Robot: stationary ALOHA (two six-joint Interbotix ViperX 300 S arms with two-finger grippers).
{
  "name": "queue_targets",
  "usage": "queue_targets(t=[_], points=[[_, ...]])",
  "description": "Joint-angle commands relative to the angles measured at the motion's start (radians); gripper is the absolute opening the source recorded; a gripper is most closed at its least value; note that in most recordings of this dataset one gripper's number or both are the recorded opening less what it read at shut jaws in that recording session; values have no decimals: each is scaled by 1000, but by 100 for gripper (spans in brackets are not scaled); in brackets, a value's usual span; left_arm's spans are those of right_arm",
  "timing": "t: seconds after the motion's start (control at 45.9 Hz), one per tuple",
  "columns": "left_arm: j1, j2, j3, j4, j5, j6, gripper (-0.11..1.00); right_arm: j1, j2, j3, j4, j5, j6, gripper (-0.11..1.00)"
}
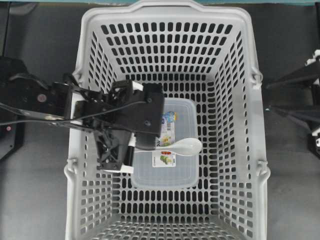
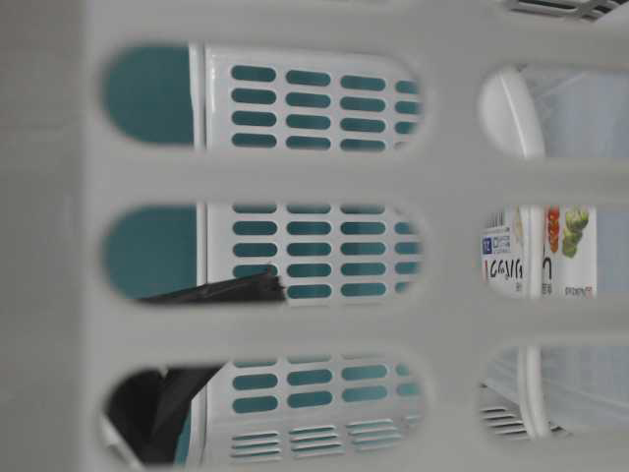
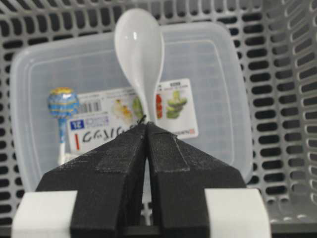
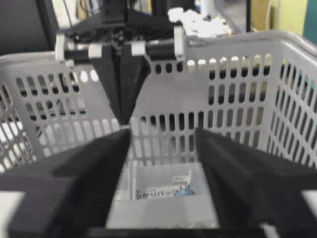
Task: Pick up the chinese spoon from the shopping basket with the left arm.
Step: 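Lower the left gripper over the white spoon's handle and close on it, then lift the white spoon upward with the left gripper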
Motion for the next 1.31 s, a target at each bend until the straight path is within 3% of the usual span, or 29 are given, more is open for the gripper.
queue_targets(t=[0.0, 0.065, 0.218, 0.283, 0.348, 0.609, 0.892, 1.023, 1.175, 1.284], points=[[-2, 14, -29, 3, 5, -2, 9, -2, 6, -11, 3, -5, -2, 61], [-2, 43, -40, 5, 20, -6, 28, -2, 5, -9, 3, -3, -2, 69], [-3, 115, -67, 5, 67, -2, 73, -12, 6, -11, 3, -5, -3, 69], [-6, 155, -83, 3, 83, 0, 86, -15, 6, -11, 3, -9, -3, 69], [-6, 186, -91, 5, 87, -2, 90, -17, 6, -11, 3, -9, -5, 69], [-14, 268, -109, 3, 89, -11, 87, -17, 3, -11, 3, -14, -2, 69], [-6, 296, -109, 3, 67, -107, 82, -17, 3, -11, 3, -26, -8, 69], [-14, 296, -106, 5, 60, -126, 59, -17, 3, -8, 3, -26, -8, 69], [-17, 295, -106, 5, 69, -118, 15, -17, 3, -8, 3, -26, -8, 69], [-15, 278, -123, 5, 75, -118, 13, -17, 3, -9, 3, -26, -8, 69]])
